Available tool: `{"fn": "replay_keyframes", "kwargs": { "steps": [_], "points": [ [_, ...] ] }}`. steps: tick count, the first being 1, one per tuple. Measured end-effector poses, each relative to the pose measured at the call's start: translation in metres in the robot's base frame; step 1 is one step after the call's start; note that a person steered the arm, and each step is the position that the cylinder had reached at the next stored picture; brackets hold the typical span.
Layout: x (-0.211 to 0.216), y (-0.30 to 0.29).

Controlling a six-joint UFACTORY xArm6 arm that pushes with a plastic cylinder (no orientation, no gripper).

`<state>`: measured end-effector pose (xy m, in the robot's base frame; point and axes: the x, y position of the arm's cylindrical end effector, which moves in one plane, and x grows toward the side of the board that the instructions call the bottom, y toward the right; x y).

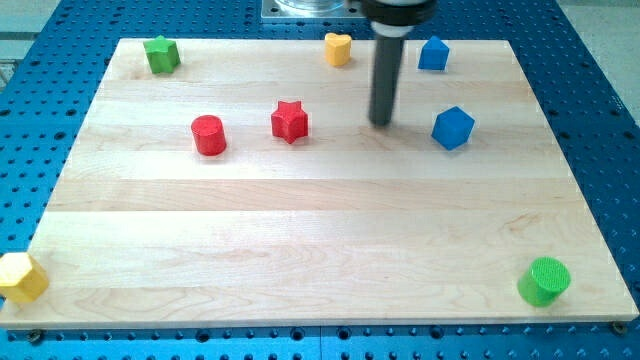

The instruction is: Move the blue triangle diagonally to the red star

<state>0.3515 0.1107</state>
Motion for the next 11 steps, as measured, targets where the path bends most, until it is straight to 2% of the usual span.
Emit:
{"fn": "replay_keyframes", "kwargs": {
  "steps": [1,2,3,5,7,8,9,10,11],
  "points": [
    [-0.037,0.090],
    [-0.096,0.181],
    [-0.148,0.172],
    [-0.133,0.064],
    [-0.010,-0.067],
    [-0.028,-0.073],
    [0.017,-0.122],
    [0.041,-0.125],
    [0.077,-0.092]
  ]
}}
